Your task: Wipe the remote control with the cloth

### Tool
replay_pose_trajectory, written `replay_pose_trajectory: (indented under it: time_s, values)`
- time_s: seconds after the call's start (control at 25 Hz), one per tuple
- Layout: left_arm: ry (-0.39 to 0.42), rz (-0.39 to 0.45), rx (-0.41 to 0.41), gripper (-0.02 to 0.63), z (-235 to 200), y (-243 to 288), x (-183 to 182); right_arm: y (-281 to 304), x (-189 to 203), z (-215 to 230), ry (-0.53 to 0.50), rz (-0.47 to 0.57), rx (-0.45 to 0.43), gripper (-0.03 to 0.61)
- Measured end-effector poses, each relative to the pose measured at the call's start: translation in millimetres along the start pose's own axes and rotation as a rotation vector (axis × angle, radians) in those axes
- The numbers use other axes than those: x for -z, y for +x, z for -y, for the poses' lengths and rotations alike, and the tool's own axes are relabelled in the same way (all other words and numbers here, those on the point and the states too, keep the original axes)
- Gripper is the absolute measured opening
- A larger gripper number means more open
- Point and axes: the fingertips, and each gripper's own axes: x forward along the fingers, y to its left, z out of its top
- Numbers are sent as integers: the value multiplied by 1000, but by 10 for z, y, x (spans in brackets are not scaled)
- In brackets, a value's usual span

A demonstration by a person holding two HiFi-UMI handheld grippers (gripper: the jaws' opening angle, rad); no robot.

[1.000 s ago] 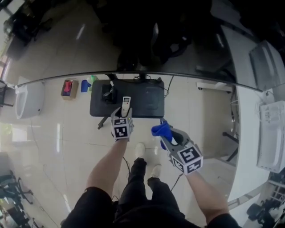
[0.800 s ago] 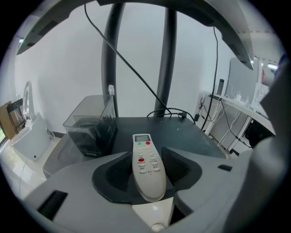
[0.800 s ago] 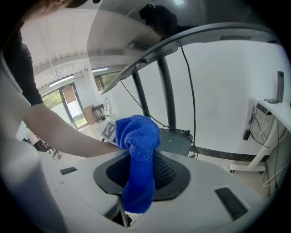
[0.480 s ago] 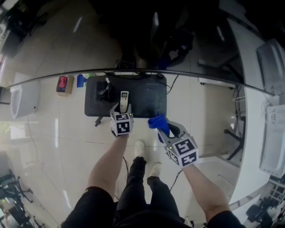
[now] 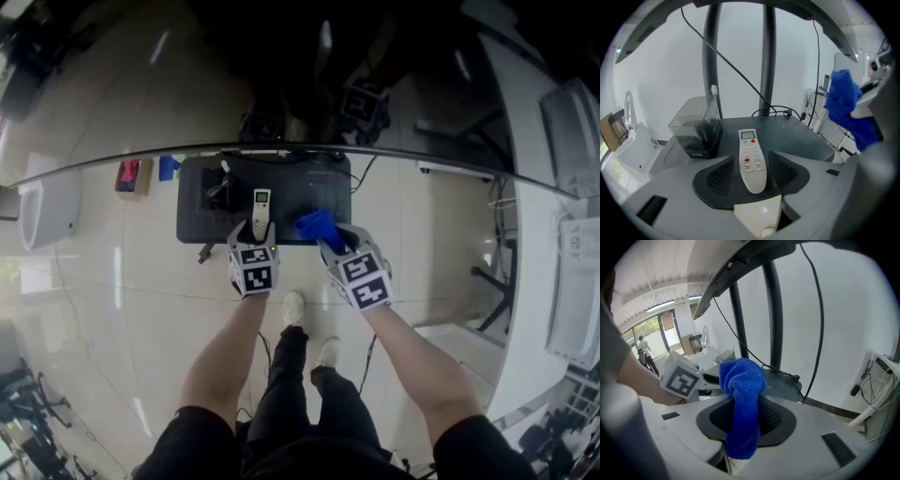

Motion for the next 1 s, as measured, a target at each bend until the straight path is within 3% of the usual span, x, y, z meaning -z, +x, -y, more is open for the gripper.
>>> replay_pose_trajectory:
  time_s: [0.36, 0.64, 0.84, 1.0]
  values:
    - [3, 67, 39, 235, 213, -343, -219, 855, 187, 160, -107, -118, 53, 118]
    - [3, 76, 48, 235, 227, -402, -259, 1112, 424, 301, -142, -232, 146, 132]
    - [9, 91, 45, 235, 197, -501, -273, 997, 351, 305, -133, -206, 158, 187]
    - [19, 125, 69, 235, 264, -797, -361, 492, 100, 222, -78, -105, 160, 190]
